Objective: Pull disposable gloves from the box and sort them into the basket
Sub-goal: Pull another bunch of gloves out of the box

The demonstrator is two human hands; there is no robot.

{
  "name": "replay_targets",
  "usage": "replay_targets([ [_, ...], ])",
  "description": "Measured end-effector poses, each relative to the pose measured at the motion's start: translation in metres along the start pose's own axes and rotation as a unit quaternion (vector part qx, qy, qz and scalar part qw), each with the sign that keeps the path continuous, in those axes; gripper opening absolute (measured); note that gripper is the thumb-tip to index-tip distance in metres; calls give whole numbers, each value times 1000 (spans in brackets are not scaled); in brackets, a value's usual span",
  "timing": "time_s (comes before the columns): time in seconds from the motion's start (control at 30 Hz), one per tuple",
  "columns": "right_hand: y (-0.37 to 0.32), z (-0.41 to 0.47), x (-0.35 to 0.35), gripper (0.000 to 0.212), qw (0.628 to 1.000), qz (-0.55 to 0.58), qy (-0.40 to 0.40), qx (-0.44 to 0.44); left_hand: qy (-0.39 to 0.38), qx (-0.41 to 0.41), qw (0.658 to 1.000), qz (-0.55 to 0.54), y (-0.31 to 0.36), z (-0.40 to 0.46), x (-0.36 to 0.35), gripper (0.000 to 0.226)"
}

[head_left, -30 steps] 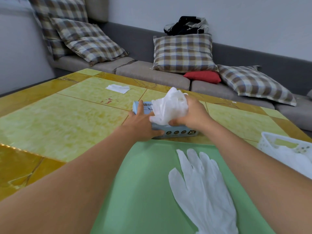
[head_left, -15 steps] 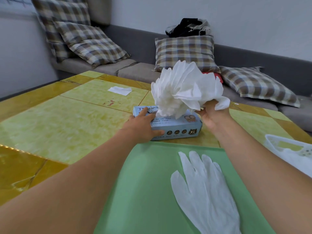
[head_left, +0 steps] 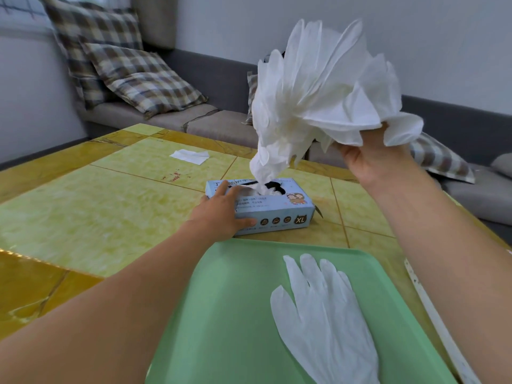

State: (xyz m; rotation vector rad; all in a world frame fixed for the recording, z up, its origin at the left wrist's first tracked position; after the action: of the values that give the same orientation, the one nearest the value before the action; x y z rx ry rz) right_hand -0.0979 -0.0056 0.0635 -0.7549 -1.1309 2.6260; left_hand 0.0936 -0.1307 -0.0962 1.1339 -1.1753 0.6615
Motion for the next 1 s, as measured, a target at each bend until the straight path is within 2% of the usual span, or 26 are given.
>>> replay_targets([
  [0.07, 2, -8, 7, 25, 997, -51, -8, -55, 11, 1, 1000, -20, -5, 2, 1, 90],
  [0.13, 6, -32, 6, 41, 987, -66, -49, -138, -41, -28, 994, -96, -9, 0, 6, 96],
  [0.2, 21, -74, 2, 49, 950, -131, -216, -181, -95, -49, 972, -211, -23, -8, 19, 74],
  [0.23, 36, -96, -3, 35, 891, -223, -344, -196, -94, -54, 960, -257, -34, -11, 32, 63],
  [0.27, 46, -117, -8, 26, 816, -329, -441, -177, -78, -50, 964, -249, -45, -12, 40, 57],
  [0.3, 62, -126, -8, 33, 754, -411, -493, -142, -65, -27, 973, -222, -57, -14, 44, 52],
  [0.33, 74, -134, -15, 40, 727, -443, -513, -115, -44, 5, 983, -180, -71, -23, 48, 46],
  [0.4, 72, -126, -31, 41, 728, -456, -507, -73, -42, 32, 986, -155, -80, -38, 44, 31],
  [0.43, 67, -123, -45, 40, 728, -458, -508, -52, -68, 40, 985, -155, -78, -53, 44, 35],
  [0.5, 66, -129, -61, 45, 705, -463, -536, -38, -173, 69, 964, -191, -70, -91, 46, 53],
  [0.57, 85, -145, -64, 49, 679, -487, -548, -26, -264, 40, 936, -231, -58, -124, 52, 61],
  [0.63, 112, -164, -60, 70, 675, -501, -541, -26, -275, -5, 936, -217, -45, -143, 46, 69],
  [0.67, 120, -170, -56, 79, 698, -487, -523, -35, -244, 0, 951, -192, -40, -146, 38, 89],
  [0.7, 123, -169, -51, 83, 743, -463, -481, -58, -202, 22, 964, -172, -33, -147, 28, 108],
  [0.73, 122, -164, -45, 87, 788, -433, -429, -85, -162, 50, 973, -155, -28, -145, 16, 115],
  [0.77, 118, -157, -38, 93, 819, -408, -384, -121, -121, 69, 980, -143, -24, -145, 4, 111],
  [0.83, 99, -148, -21, 104, 838, -379, -348, -180, -62, 72, 992, -87, -17, -138, -14, 88],
  [0.9, 75, -144, -5, 107, 807, -419, -377, -177, -36, 52, 997, -49, -14, -125, -22, 72],
  [1.0, 44, -164, 22, 129, 672, -580, -425, -178, -48, 29, 997, -50, -15, -105, -20, 70],
])
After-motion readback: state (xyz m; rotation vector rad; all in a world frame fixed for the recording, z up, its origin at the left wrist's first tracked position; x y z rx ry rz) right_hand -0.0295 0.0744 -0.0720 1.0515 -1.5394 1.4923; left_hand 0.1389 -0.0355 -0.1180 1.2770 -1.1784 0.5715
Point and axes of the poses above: each hand's wrist, its own z-axis towards the middle knuckle, its own x-axis out of the back of the hand, y = z × x, the point moved 3 cm from there along z, towards the middle knuckle, and after that the axes turned 13 degrees about x, right-handed, at the moved point
